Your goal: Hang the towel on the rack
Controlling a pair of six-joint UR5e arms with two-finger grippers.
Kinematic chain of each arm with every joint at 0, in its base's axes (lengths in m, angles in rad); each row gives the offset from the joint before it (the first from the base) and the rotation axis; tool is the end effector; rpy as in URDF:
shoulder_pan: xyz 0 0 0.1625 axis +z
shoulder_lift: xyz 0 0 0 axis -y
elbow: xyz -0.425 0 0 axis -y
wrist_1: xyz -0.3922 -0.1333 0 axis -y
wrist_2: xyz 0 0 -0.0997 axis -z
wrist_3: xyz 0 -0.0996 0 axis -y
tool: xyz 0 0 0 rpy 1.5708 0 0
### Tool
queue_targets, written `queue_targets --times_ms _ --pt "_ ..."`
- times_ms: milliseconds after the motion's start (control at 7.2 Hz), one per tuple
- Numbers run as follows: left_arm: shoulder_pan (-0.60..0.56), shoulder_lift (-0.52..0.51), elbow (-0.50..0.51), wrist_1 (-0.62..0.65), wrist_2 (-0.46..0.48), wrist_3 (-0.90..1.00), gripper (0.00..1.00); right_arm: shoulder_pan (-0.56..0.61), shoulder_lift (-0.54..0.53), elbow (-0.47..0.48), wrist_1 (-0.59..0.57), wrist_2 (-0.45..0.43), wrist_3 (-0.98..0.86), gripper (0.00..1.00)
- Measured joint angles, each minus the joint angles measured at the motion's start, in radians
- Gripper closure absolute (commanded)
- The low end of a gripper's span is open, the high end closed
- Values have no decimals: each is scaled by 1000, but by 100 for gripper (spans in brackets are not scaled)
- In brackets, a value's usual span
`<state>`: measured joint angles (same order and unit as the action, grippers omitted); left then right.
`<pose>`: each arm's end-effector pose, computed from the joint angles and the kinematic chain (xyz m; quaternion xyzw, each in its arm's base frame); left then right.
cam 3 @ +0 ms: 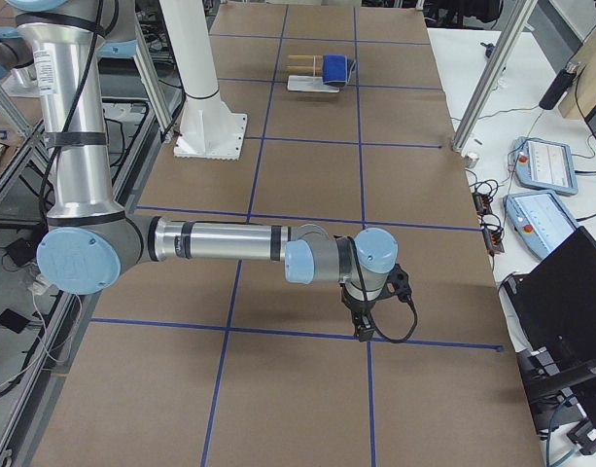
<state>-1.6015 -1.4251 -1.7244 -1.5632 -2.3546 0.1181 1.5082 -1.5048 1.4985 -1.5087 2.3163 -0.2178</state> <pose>-0.0762 -0.4281 0.6504 0.0285 0.3809 0.0404 0.9233 0.0328 -0.5269 0.6566 0.0541 -0.3609 -0.1402 0.9204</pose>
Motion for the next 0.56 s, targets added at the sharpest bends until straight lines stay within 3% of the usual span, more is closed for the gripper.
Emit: queue_targets --times_ms 556 --pt "0 0 0 0 1 0 2 0 -7 0 2 6 0 0"
